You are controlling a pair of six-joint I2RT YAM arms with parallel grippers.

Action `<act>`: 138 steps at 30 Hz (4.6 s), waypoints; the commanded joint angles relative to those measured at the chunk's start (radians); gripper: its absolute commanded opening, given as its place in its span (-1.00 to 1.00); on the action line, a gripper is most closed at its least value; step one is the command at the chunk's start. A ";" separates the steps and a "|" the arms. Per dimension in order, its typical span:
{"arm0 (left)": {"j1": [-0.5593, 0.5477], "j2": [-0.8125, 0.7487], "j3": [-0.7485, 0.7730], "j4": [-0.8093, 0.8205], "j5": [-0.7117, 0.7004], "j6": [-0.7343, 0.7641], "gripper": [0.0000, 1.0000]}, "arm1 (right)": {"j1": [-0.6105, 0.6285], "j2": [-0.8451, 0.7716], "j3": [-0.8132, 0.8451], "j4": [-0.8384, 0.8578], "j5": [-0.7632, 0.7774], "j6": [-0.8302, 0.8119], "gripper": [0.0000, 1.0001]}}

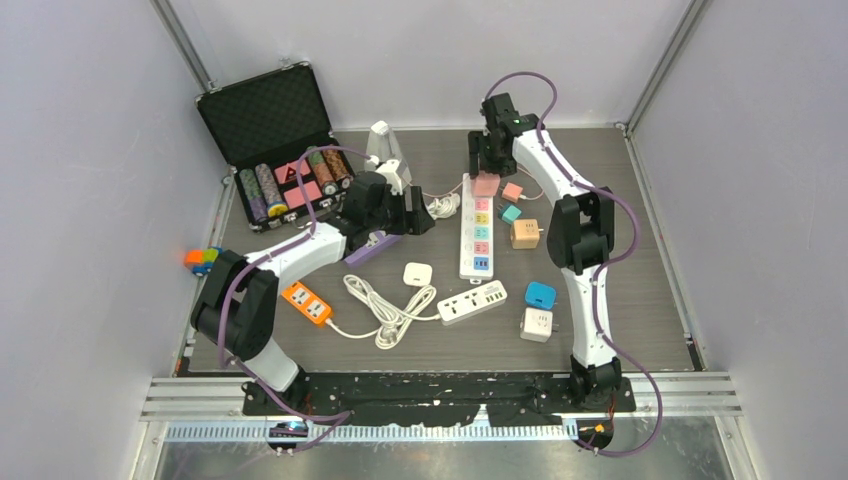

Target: Insert the plug

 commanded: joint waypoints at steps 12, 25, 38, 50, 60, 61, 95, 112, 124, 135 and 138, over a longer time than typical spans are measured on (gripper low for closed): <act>0.004 -0.009 -0.011 0.044 0.020 -0.002 0.52 | 0.004 0.040 0.013 0.006 0.032 0.005 -0.89; 0.006 -0.017 -0.021 0.043 0.020 -0.003 0.51 | 0.001 0.111 -0.057 0.004 0.082 -0.030 -0.89; 0.006 -0.023 -0.031 0.044 0.016 -0.003 0.50 | 0.011 0.006 -0.251 0.141 0.153 -0.008 -0.89; 0.006 -0.025 -0.043 0.053 0.022 -0.019 0.48 | 0.042 -0.279 -0.694 0.689 0.164 0.040 -0.89; 0.006 -0.043 -0.054 0.076 0.037 -0.037 0.47 | 0.089 -0.363 -0.876 0.972 0.291 0.043 -0.89; 0.006 -0.045 -0.054 0.077 0.038 -0.038 0.47 | 0.091 -0.366 -0.882 0.982 0.312 0.045 -0.89; -0.002 -0.323 -0.241 0.631 0.317 0.107 0.99 | 0.148 -0.990 -1.036 0.831 -0.260 0.467 -0.81; -0.098 -0.246 -0.222 0.801 0.236 0.161 0.88 | 0.222 -1.051 -1.058 0.924 -0.326 0.605 -0.73; -0.095 -0.240 -0.185 0.792 0.283 0.107 -1.00 | 0.219 -1.049 -0.921 0.601 -0.361 0.476 -0.06; -0.066 -0.222 -0.217 0.932 0.486 0.125 -1.00 | 0.157 -1.134 -1.011 0.614 -0.503 0.466 0.79; -0.066 -0.217 -0.221 0.958 0.530 0.134 -1.00 | 0.155 -1.124 -1.004 0.595 -0.507 0.457 0.79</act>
